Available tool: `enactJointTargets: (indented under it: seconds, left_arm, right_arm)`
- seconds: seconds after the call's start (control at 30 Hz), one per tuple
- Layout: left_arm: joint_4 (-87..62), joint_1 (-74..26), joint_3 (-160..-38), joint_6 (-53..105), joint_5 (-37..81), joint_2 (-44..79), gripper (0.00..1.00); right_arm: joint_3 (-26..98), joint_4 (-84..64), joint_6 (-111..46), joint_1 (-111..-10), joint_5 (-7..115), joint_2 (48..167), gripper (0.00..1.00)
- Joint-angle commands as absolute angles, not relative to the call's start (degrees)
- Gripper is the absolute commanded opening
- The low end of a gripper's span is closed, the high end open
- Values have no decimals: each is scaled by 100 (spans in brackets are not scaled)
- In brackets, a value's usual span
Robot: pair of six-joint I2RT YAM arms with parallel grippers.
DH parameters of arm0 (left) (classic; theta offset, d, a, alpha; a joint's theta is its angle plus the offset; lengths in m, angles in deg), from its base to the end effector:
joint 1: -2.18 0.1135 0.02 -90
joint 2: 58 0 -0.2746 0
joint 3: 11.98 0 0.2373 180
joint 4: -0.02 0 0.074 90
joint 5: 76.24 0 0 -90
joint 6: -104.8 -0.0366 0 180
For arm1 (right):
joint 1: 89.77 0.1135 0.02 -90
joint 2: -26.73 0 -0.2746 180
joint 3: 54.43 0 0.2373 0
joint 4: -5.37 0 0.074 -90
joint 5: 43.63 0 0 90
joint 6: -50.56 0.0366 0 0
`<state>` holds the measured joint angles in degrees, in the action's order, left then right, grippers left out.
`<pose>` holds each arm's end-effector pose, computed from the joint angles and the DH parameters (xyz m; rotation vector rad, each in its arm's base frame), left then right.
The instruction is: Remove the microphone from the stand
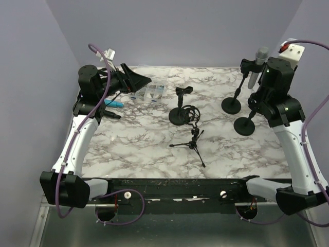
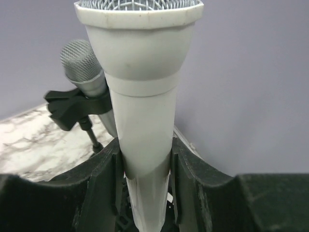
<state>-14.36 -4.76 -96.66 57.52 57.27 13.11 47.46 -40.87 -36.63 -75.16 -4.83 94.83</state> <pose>0.2573 -0.0567 0.4276 0.1085 1.7298 -1.2519 0.2099 0.0252 0.4794 0.4547 1.6794 -0.5715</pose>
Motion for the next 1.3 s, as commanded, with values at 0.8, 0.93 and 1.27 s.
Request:
enactJointTargets:
  seconds: [0.8,0.93,1.27]
  left_arm:
    - [2534,-1039,-8830,7205,7169,1060,86]
    - [1920,-1003,-8920,7014,7032,1152,81]
    - [1107,-995,-9061,6478,6814,1165,73]
  right_arm:
    - [4862,-2489,-2385,-5565,7786,10708,1]
    - [4735,-2272,-2283,-5165,7498,10900,1]
    - [4848,-2272,-2352,-4729,7255,11169,1]
